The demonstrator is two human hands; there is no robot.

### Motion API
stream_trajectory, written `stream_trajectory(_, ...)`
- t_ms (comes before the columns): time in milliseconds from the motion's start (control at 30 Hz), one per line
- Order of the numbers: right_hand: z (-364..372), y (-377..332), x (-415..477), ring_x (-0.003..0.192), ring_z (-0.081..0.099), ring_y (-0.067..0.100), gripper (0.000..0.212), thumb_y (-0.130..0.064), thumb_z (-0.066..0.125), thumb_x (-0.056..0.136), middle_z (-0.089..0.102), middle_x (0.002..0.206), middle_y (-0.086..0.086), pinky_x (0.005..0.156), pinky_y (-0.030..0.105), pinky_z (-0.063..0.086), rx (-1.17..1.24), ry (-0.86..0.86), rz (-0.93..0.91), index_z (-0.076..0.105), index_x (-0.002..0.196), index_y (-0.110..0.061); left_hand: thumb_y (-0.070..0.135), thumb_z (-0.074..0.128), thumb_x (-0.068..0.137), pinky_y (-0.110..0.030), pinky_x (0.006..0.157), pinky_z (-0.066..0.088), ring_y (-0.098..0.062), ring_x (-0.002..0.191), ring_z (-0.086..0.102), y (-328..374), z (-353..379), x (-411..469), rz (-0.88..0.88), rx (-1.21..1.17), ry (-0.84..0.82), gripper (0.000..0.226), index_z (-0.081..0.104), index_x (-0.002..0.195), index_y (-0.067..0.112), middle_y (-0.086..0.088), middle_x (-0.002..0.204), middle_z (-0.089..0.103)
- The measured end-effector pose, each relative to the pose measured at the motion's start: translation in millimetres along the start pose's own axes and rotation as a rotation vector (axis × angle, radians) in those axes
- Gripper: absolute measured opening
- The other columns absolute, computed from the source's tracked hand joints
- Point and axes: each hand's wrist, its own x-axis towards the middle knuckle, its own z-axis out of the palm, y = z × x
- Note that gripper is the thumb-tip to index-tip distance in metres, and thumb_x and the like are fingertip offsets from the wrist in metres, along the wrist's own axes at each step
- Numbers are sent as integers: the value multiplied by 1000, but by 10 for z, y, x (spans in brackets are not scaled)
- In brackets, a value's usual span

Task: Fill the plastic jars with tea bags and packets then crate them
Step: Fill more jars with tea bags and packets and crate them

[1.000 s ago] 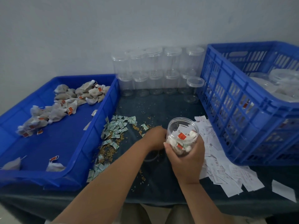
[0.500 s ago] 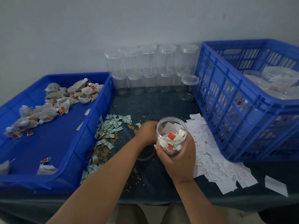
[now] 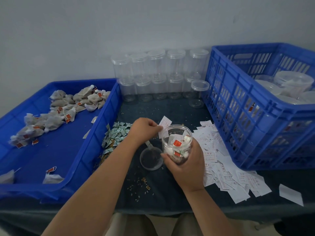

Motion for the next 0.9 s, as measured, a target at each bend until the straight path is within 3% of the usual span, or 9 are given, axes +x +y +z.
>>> stream_trajectory(167,3,0,-22,116,64,18,99,-72,80,71,66,129,3,96,34,58,-29,-13,-4,55,142,-8,46,86,82,-24,57,48,2,45,59,-39,44,-11,-59,32,-92,37,67,67,18,9,61,73)
stream_trajectory(333,12,5,-12,115,64,16,97,-72,83,70,66,127,-1,94,39,59,-54,-49,3,57,141,-11,46,80,90,-31,64,56,-5,55,63,-96,-45,-127,-66,-73,-19,35,74,70,18,5,65,74)
stream_trajectory(400,12,21,-2,116,65,18,97,-72,84,71,67,127,0,95,40,59,-78,-59,-17,57,141,-10,52,74,94,-30,61,54,-12,64,63,3,-228,-213,-41,-167,78,32,79,80,25,6,73,76)
stream_trajectory(467,16,28,1,116,66,19,97,-72,84,71,67,127,1,96,40,59,-91,-53,-40,57,140,-10,59,70,94,-24,57,50,-9,67,64,135,-452,-353,20,-238,147,29,80,86,33,11,81,76)
stream_trajectory(567,18,27,6,114,66,17,98,-76,81,71,68,126,0,94,39,60,-61,-52,-61,58,139,-10,67,73,85,-15,47,46,2,62,61,347,-706,-611,173,-226,33,22,79,85,46,16,84,74)
stream_trajectory(633,24,34,-2,114,67,19,99,-77,80,72,68,126,2,93,42,59,-24,-56,-60,59,139,-8,65,78,80,-18,49,45,0,61,60,466,-719,-720,247,-63,-129,23,80,75,43,11,84,72)
stream_trajectory(700,34,34,-19,117,67,20,98,-75,81,74,68,128,2,96,43,58,-15,-54,-85,59,140,-7,62,81,79,-27,58,51,-7,72,63,522,-612,-755,320,244,-150,24,79,70,40,8,89,69)
stream_trajectory(767,31,19,-27,116,66,18,96,-79,77,77,67,128,0,96,39,58,-38,-44,-135,59,140,-9,62,82,76,-27,65,45,-7,86,57,532,-506,-763,355,442,-46,25,72,78,40,13,100,55)
stream_trajectory(900,14,-9,-16,115,66,17,99,-82,74,77,68,127,-1,97,39,58,-53,-53,-152,59,140,-8,73,83,64,-31,75,43,-12,97,51,450,-407,-695,298,528,9,65,47,104,37,11,111,40)
